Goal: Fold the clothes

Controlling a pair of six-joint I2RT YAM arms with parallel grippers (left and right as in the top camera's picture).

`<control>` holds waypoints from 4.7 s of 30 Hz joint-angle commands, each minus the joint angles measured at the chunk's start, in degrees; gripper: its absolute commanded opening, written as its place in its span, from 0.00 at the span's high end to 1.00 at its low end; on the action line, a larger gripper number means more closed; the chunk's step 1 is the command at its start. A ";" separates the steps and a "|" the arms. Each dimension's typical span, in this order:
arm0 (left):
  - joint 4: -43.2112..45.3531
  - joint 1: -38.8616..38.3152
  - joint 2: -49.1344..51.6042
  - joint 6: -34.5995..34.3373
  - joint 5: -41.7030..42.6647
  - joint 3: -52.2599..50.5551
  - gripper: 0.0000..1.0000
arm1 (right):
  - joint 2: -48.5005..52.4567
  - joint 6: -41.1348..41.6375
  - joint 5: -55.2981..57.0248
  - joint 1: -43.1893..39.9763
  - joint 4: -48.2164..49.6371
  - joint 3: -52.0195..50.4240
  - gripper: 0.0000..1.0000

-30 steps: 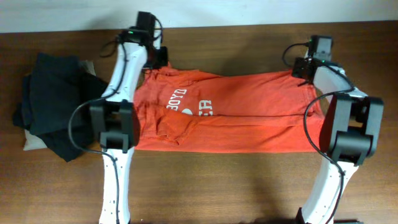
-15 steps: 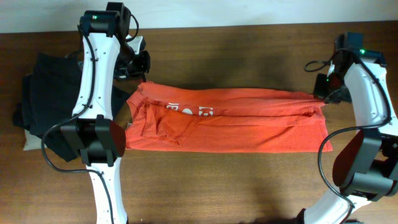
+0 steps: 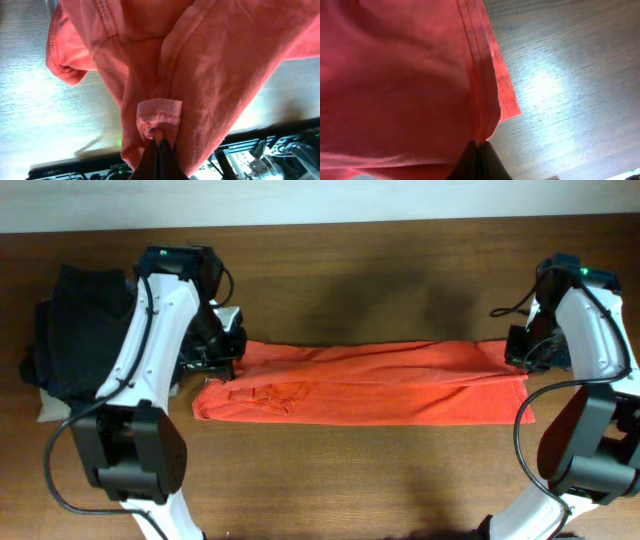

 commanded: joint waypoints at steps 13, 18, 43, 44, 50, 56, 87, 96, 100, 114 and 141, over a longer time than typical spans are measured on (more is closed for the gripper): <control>27.12 -0.26 -3.65 -5.18 -14.62 -20.59 0.98 | -0.63 0.81 1.55 -0.26 0.87 -2.23 0.95; 38.47 -0.15 -3.65 -13.25 -24.52 -25.35 0.98 | -0.63 0.81 1.70 -0.26 0.92 -4.07 0.95; 30.58 -3.45 -13.29 -14.29 -5.86 -25.59 0.65 | -0.68 -14.27 -16.74 -11.50 7.37 -9.75 0.32; 30.71 -4.61 -13.27 -14.29 -6.25 -26.43 0.65 | -0.68 -14.27 -17.11 -11.39 7.41 -9.84 0.30; 44.57 -5.95 -13.18 -13.70 -7.54 -35.95 0.60 | -0.66 -14.21 -17.09 -11.34 7.41 -9.84 0.30; 52.09 -6.05 -10.49 -12.11 -7.39 -36.68 0.61 | -0.66 -13.97 -17.11 -11.34 7.41 -9.84 0.31; 36.85 -8.31 -5.86 -4.83 -9.70 -22.23 0.49 | -0.66 -13.11 -17.09 -11.34 7.45 -9.84 0.30; 26.29 -7.26 -6.32 -5.64 -13.81 -23.26 0.50 | -0.66 -13.09 -17.09 -11.34 7.39 -9.84 0.30; 31.12 -7.26 -6.12 -5.66 -15.02 -27.39 0.49 | -0.66 -13.07 -17.11 -11.34 7.39 -9.84 0.30; 38.95 -6.99 -6.51 -6.12 -24.13 -29.14 0.99 | -0.66 -13.07 -17.09 -11.34 7.39 -9.84 0.30; 34.77 -1.79 -12.87 -8.68 -3.04 -22.58 0.47 | 4.07 -19.37 -18.23 -11.39 23.69 -15.19 0.18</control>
